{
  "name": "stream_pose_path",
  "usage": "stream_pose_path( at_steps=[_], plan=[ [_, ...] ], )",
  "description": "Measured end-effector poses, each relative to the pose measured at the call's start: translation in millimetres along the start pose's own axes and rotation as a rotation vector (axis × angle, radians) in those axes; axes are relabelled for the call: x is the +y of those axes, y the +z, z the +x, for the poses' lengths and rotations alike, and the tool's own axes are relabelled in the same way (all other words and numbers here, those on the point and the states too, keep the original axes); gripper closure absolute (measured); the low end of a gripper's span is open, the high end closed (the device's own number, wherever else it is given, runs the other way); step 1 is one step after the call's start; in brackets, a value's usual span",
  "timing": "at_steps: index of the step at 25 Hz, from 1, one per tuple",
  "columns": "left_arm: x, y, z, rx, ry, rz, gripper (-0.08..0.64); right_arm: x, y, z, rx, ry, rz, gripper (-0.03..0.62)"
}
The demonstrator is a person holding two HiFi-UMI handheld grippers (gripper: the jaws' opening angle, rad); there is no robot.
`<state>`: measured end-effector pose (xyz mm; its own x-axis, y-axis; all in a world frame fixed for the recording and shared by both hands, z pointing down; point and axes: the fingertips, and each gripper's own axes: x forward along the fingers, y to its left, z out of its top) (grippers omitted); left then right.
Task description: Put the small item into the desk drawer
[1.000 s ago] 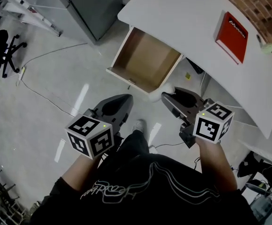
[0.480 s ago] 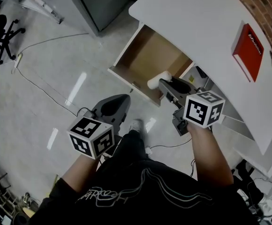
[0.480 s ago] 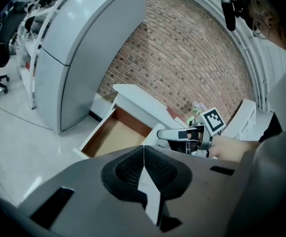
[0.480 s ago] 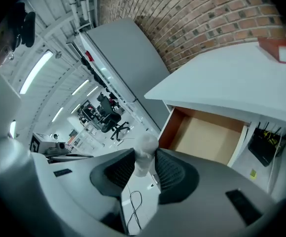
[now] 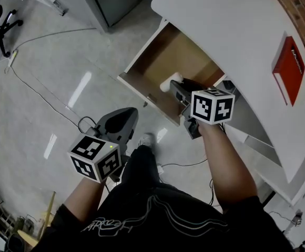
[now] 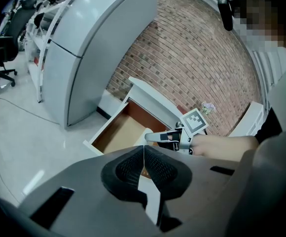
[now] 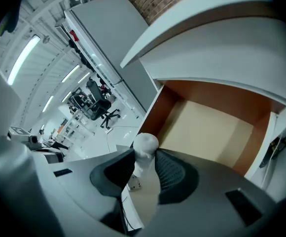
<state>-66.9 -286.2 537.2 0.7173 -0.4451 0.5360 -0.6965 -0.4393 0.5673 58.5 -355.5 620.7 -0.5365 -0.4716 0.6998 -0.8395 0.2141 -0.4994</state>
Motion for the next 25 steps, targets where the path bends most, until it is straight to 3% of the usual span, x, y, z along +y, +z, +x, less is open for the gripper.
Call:
stream_pose_path(
  at_steps=[8, 18, 25],
  plan=[
    [26, -25, 13, 0.021, 0.025, -0.022, 0.537, -38, -25, 58, 0.098, -0.069, -0.008, 0.456],
    [46, -33, 17, 0.042, 0.051, -0.03, 0.537, -72, -54, 95, 0.238, -0.131, 0.109, 0.456],
    [54, -30, 20, 0.023, 0.07, -0.033, 0.537, -86, -66, 115, 0.281, -0.16, 0.125, 0.451]
  ],
)
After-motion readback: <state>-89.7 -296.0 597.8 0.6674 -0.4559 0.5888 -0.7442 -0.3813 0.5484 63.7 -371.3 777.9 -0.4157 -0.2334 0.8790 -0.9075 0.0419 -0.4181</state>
